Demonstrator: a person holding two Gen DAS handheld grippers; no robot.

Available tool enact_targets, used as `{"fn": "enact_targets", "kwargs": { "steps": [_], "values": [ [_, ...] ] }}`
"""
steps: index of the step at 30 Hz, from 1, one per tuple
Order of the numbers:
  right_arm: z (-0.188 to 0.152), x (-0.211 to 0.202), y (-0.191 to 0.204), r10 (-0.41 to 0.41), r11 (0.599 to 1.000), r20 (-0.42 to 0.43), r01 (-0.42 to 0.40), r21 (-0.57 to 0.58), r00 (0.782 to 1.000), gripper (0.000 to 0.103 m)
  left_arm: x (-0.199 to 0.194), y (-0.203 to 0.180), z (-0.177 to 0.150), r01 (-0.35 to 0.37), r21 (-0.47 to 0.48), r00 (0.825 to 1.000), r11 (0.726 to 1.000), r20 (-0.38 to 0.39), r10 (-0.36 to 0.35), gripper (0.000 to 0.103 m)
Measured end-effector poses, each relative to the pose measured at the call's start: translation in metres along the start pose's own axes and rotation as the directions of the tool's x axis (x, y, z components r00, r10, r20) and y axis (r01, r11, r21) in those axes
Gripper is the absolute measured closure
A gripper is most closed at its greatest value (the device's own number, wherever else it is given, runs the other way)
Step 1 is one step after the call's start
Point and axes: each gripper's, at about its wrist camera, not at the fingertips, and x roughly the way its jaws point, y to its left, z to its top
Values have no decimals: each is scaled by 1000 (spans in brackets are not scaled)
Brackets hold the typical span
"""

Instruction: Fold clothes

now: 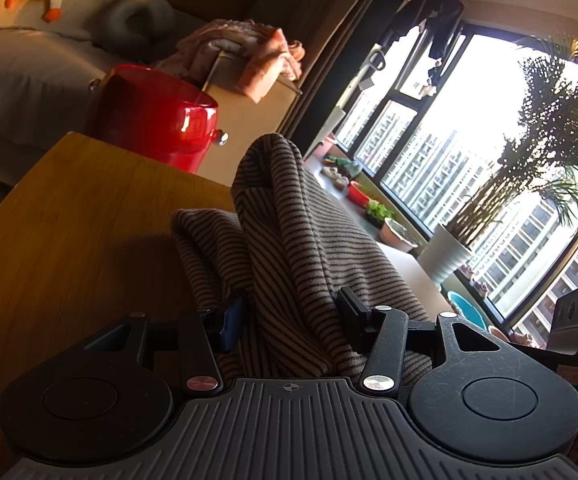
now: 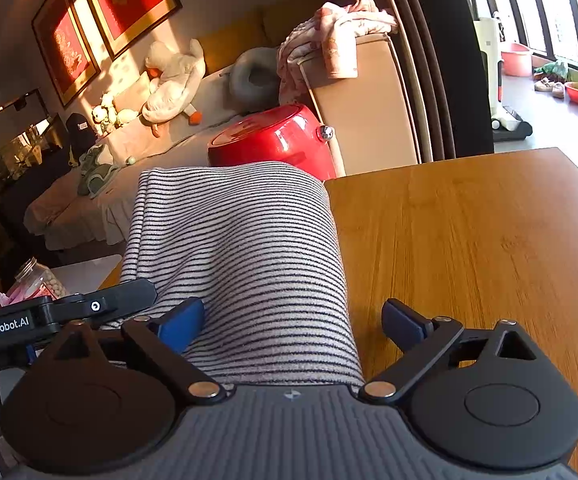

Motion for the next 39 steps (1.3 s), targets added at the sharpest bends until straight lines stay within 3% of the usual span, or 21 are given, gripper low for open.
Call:
{"fn": "enact_targets", "kwargs": {
  "steps": [12, 21, 22, 23, 25, 29, 33, 34, 39],
  "values": [
    [-1, -2, 3, -9, 1000, 16, 9, -8, 1000, 10, -1, 1, -1, 3, -5, 1000, 1000, -2, -3, 48],
    [9, -9, 22, -72, 990, 49, 77, -117, 996, 11, 1, 4, 0, 9, -10, 1000, 1000, -3, -9, 47],
    [17, -11, 30, -66, 983, 62, 76, -166, 996, 23, 1, 5, 0, 10, -12, 1000, 1000, -4, -10, 47],
    [26, -11, 37, -50, 975, 63, 63, -211, 997, 46, 1, 5, 0, 11, -13, 1000, 1000, -4, -11, 47],
    [47, -4, 53, -20, 955, 44, 32, -295, 999, 67, 1, 6, 1, 12, -13, 1000, 1000, -5, -12, 47],
    [84, 32, 89, 22, 904, 1, -20, -427, 1000, 68, 1, 6, 0, 13, -9, 1000, 1000, -6, -13, 47],
    [86, 97, 100, -70, 884, -148, -7, -467, 987, 68, 0, 8, 1, -1, -16, 1000, 1000, -1, 1, 47],
    [85, 106, 100, -85, 882, -161, -1, -471, 983, 68, 1, 10, 1, -6, -23, 1000, 1000, -2, 6, 42],
    [80, 96, 94, -66, 894, -111, 9, -449, 992, 66, 5, 18, 3, -1, -64, 1000, 998, -21, 0, 33]
  ]
}}
